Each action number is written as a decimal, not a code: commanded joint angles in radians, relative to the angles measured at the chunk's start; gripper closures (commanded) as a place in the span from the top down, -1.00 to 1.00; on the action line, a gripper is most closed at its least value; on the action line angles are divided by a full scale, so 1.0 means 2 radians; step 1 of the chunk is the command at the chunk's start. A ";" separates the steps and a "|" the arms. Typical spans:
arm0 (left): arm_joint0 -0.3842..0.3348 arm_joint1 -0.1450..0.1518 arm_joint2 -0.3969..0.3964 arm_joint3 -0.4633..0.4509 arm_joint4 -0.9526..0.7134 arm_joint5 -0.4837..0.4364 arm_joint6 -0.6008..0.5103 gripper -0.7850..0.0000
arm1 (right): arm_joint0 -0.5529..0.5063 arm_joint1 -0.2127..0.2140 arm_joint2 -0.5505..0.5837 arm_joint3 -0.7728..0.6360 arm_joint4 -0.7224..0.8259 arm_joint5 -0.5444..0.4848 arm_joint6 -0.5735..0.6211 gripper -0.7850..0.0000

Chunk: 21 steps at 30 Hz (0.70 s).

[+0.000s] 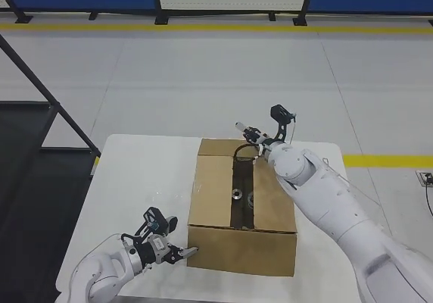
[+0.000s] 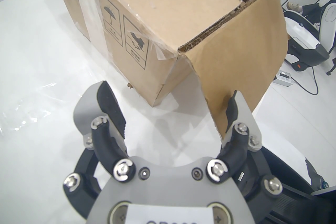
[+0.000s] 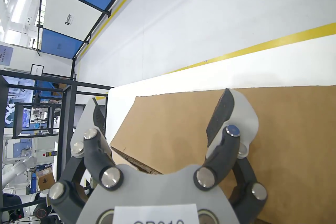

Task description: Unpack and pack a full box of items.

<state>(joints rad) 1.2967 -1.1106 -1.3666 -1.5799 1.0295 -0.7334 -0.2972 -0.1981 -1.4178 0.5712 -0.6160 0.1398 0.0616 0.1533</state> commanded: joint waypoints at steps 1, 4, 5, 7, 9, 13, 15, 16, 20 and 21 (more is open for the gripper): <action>0.000 0.000 0.000 0.000 0.000 0.000 0.000 1.00 | 0.001 -0.004 0.006 0.007 0.004 -0.017 -0.008 1.00; 0.000 0.000 0.000 0.000 0.000 0.000 0.000 1.00 | -0.002 -0.004 0.023 0.007 0.023 -0.086 0.014 1.00; 0.000 0.000 0.000 0.000 0.000 0.000 0.000 1.00 | -0.004 -0.002 0.030 0.006 0.026 -0.111 0.024 1.00; 0.000 0.000 0.000 0.000 0.000 0.000 0.000 1.00 | -0.008 0.005 0.048 0.004 0.040 -0.160 0.057 1.00; 0.001 0.000 -0.002 -0.004 -0.002 0.007 0.005 1.00 | -0.016 0.014 0.065 -0.006 0.049 -0.203 0.090 1.00; 0.007 0.003 -0.025 -0.017 -0.014 0.013 0.018 1.00 | -0.050 0.038 0.111 -0.050 0.074 -0.270 0.158 1.00; 0.012 0.006 -0.041 -0.026 -0.022 0.011 0.021 1.00 | -0.072 0.052 0.134 -0.085 0.079 -0.286 0.194 1.00; 0.016 0.007 -0.049 -0.030 -0.027 0.009 0.022 1.00 | -0.083 0.059 0.146 -0.104 0.082 -0.289 0.215 1.00; 0.033 0.013 -0.090 -0.048 -0.038 0.011 0.025 1.00 | -0.124 0.086 0.193 -0.178 0.096 -0.267 0.327 1.00; 0.038 0.014 -0.101 -0.052 -0.040 0.014 0.028 1.00 | -0.129 0.092 0.203 -0.191 0.085 -0.246 0.338 1.00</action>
<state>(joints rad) 1.3597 -1.0853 -1.5403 -1.6741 0.9532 -0.7131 -0.2478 -0.4415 -1.2474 0.9509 -0.9641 0.3321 -0.4793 0.7802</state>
